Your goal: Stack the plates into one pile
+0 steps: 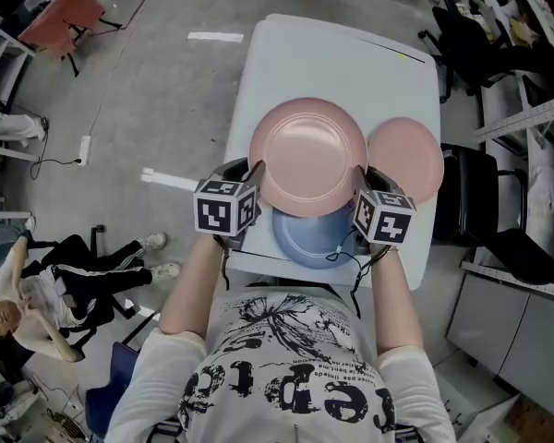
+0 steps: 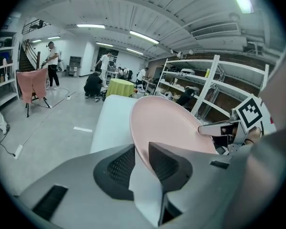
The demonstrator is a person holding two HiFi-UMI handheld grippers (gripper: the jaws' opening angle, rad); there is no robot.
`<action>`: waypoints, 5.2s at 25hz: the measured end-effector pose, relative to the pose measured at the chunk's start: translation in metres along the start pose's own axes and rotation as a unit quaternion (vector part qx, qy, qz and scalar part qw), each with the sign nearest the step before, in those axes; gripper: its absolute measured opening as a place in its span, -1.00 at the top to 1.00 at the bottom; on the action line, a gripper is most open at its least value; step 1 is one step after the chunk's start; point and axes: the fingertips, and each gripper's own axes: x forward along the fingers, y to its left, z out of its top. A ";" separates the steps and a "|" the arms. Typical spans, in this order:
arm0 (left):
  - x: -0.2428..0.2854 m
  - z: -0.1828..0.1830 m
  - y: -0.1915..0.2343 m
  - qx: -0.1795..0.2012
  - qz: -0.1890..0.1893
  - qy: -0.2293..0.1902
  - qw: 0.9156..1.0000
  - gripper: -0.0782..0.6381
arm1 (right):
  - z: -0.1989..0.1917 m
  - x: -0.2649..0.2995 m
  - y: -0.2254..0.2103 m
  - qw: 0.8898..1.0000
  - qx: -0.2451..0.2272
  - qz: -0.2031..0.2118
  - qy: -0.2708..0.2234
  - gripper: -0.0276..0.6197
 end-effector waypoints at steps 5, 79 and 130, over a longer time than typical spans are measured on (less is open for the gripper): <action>-0.022 -0.031 -0.017 0.016 -0.017 0.011 1.000 0.51 | -0.039 -0.035 0.006 1.000 0.014 -0.017 -0.001 0.73; 0.079 -0.008 -0.236 0.070 -0.021 -0.005 0.997 0.78 | -0.064 -0.114 -0.226 0.996 0.007 -0.071 -0.060 0.90; 0.207 0.020 -0.256 0.091 -0.015 0.131 0.987 0.60 | -0.039 -0.021 -0.330 0.999 0.028 -0.025 0.017 0.67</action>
